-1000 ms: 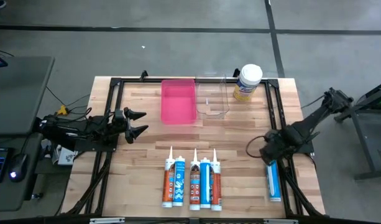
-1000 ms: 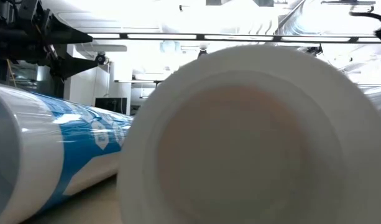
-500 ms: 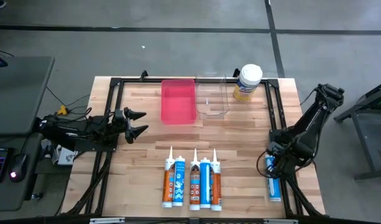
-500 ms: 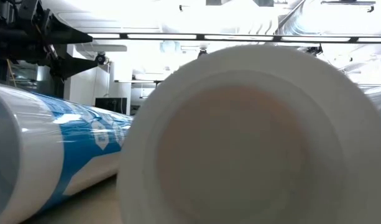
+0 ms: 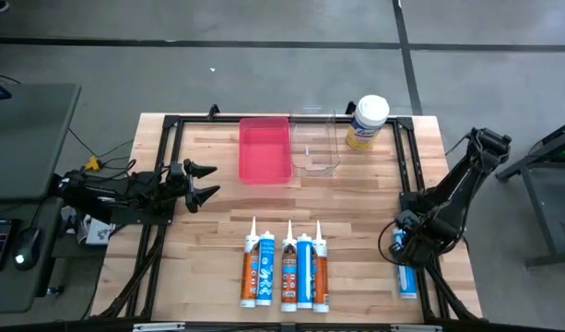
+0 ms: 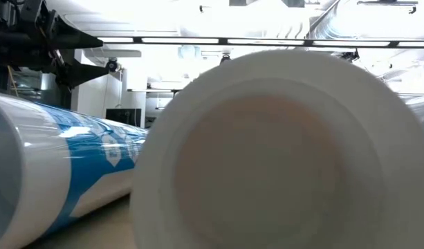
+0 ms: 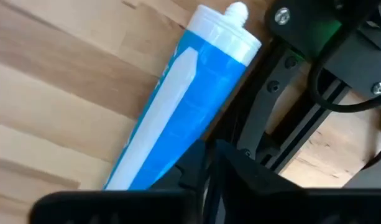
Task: Pick & place silicon tubes, Sealant and Lysol wipes
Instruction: Put the right blue sealant into the red bin
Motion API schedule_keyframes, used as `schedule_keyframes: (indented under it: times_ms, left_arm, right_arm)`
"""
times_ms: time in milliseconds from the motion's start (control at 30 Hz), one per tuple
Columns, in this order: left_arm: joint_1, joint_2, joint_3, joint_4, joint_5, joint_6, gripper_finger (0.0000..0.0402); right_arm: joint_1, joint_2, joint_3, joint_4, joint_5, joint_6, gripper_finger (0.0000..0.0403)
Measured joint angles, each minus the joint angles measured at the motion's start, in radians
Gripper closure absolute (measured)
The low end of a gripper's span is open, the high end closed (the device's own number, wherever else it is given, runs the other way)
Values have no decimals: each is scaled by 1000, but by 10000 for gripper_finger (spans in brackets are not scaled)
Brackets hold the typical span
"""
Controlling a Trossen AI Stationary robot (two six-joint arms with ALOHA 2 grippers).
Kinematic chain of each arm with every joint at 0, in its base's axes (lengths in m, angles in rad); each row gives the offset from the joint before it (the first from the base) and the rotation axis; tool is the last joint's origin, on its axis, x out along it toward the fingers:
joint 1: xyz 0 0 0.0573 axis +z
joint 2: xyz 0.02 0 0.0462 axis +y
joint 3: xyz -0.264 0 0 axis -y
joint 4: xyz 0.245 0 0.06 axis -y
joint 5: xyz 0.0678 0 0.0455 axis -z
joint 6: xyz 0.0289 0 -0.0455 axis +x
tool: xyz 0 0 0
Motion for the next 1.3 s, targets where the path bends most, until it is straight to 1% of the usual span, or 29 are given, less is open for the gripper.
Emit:
schedule_keyframes:
  times_ms: [200,333,433,500,600,733,1000,1300]
  left_arm:
    - [0,0,0,0,0,0,32]
    - [0,0,0,0,0,0,32]
    - [0,0,0,0,0,0,32]
    - [0,0,0,0,0,0,32]
    - [0,0,0,0,0,0,32]
    - [0,0,0,0,0,0,32]
    - [0,0,0,0,0,0,32]
    - [0,0,0,0,0,0,32]
  right_arm:
    - [-57,10,0,30,-54,27,263]
    - [-103,35,1,26,-68,29,201]
    - [-141,64,1,15,-118,31,165]
    - [-163,85,1,21,-130,35,148]
    - [-194,112,1,57,-148,54,133]
    - [-226,141,1,108,-160,72,125]
    - [-258,193,1,83,-215,95,123]
    - [-280,199,0,74,-213,122,123]
